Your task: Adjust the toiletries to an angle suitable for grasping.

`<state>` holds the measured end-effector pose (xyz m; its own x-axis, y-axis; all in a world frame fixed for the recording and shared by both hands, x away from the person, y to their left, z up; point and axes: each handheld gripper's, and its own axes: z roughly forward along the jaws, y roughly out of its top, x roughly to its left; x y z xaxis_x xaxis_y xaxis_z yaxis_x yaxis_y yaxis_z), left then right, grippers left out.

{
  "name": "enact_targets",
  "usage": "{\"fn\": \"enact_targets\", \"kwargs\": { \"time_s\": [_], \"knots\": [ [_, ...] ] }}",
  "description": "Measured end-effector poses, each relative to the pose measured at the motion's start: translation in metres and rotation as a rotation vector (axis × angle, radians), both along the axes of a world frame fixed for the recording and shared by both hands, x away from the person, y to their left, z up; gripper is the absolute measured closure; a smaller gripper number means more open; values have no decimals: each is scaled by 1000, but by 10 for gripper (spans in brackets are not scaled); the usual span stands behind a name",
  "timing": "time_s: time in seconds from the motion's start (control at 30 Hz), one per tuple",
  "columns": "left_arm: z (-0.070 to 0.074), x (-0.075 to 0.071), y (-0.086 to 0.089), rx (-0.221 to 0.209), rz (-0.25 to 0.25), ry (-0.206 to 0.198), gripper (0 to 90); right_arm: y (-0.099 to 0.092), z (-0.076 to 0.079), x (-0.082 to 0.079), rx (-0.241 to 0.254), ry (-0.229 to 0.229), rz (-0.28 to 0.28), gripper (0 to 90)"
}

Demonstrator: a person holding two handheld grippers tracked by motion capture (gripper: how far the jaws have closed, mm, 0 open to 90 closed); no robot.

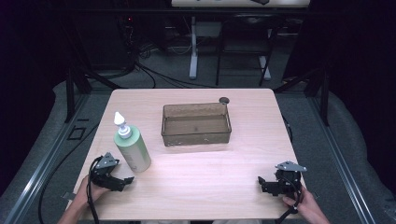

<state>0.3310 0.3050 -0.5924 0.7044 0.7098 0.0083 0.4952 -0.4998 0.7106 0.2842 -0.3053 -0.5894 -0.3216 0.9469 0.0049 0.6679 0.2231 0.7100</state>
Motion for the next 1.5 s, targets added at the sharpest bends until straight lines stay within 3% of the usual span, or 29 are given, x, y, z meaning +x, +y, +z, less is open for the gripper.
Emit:
{"fn": "enact_targets", "kwargs": {
  "time_s": [0.13, 0.33, 0.57, 0.8, 0.93, 1.27, 1.37, 1.5],
  "knots": [
    [0, 1, -2, -2, 34, 1, 0, -5, 0, 0, -3, 0, 26, 0],
    [1, 2, -4, 2, 45, 7, 0, -11, 0, -1, -3, 2, 50, 0],
    [10, 3, -3, 60, 39, 47, 2, -12, 1, 3, -8, 16, 81, 0],
    [36, 2, 2, -14, 46, 38, 3, -13, 2, 3, -10, 21, 87, 0],
    [48, 1, -1, -38, 33, 35, 0, -13, 2, 3, -11, 22, 88, 0],
    [74, 0, -3, -102, 60, 4, 0, -13, 2, 3, -9, 20, 85, 0],
    [83, 2, -6, -125, 56, 11, 0, -13, 2, 3, -9, 21, 83, 0],
    [98, 3, -14, -156, 49, -10, 0, -14, 2, 3, -15, 22, 81, 0]
  ]
}}
